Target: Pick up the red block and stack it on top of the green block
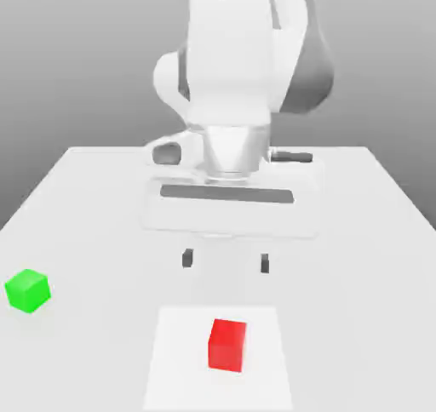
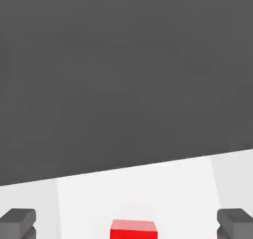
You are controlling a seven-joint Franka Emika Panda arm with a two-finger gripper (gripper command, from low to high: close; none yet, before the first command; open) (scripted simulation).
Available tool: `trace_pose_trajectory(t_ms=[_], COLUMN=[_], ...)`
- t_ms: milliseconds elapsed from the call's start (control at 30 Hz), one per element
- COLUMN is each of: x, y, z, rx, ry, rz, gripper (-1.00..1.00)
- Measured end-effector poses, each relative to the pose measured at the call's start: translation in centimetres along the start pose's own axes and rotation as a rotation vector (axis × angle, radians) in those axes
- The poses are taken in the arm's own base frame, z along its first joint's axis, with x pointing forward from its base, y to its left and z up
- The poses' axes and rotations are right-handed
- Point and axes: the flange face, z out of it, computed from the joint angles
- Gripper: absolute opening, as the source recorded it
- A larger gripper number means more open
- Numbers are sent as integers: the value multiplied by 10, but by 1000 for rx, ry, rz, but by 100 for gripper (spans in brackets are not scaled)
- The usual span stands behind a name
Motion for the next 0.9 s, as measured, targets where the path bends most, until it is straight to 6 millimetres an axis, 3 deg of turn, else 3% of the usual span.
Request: trace_pose_trajectory(t_ms=[100,267,300,533,733,900], x=[-17,-24,-25,-25,-17,77], y=[20,28,30,30,28,104], z=[52,110,119,121,66,50], rx=[-68,-84,-84,-84,-85,-102], ry=[-55,-68,-69,-68,-67,-44], rz=[19,25,25,25,45,478], gripper=[0,0,-100,-100,-100,-100])
